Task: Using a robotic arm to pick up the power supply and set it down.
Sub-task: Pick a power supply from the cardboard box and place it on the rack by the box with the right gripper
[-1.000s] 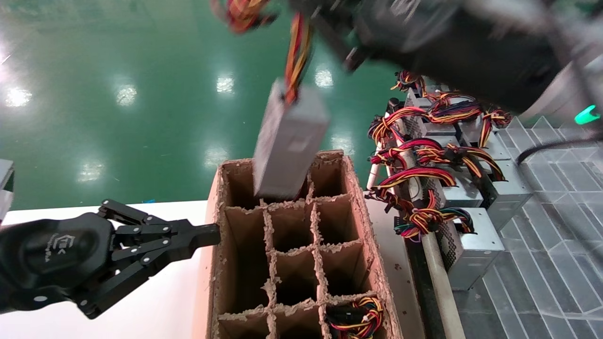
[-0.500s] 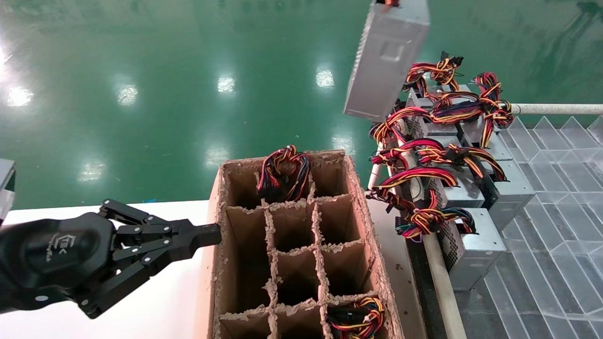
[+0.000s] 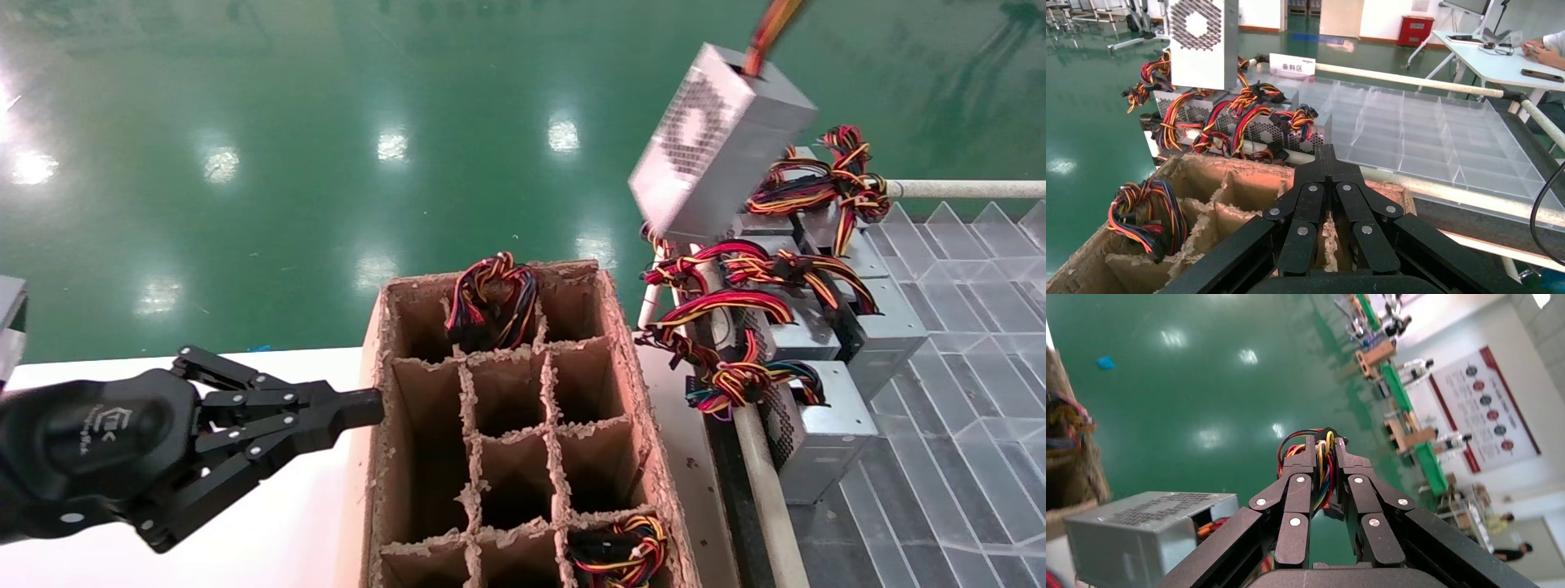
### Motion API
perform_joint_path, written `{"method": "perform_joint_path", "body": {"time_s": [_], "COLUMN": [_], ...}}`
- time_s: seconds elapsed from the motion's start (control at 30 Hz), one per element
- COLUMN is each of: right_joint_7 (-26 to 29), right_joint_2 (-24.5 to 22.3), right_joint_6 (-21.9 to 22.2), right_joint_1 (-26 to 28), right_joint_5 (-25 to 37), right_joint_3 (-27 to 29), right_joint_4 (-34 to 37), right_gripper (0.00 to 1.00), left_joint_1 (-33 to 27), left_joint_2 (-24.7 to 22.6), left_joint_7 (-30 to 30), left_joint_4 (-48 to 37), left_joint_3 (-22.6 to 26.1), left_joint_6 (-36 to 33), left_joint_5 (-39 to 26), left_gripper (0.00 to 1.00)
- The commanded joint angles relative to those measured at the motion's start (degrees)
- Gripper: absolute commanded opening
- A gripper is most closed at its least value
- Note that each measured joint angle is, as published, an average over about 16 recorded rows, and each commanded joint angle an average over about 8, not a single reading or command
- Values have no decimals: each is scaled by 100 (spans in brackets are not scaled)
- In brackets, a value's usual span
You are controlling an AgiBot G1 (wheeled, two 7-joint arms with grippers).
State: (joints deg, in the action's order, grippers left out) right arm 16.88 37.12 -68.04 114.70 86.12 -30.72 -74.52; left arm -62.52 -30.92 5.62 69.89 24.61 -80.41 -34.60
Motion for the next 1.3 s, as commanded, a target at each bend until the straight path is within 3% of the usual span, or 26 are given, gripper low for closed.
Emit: {"method": "perform_joint_path", "body": {"time_s": [0.03,0.37,0.8,1.03,1.3], "right_joint_7": [-96,-469,-1103,-1417,-1851], "right_joint_2": [-115,-619,-977,-989,-693], "right_joint_6": [-27,499,538,572,613], "right_joint_1": [-38,-266,-213,-176,-221], "right_joint_5": [6,206,695,885,1007], "right_joint_3": [15,241,169,107,-29], "right_joint_4": [28,512,1494,2016,2720], "right_gripper": [0,0,0,0,0], "left_joint_1": [0,0,0,0,0], "left_joint_2": [0,0,0,0,0], "left_joint_7": [0,0,0,0,0], "left_joint_4": [0,0,0,0,0], "left_joint_3": [0,0,0,0,0], "left_joint_6": [0,0,0,0,0], "left_joint_5": [0,0,0,0,0], "left_gripper": [0,0,0,0,0]}}
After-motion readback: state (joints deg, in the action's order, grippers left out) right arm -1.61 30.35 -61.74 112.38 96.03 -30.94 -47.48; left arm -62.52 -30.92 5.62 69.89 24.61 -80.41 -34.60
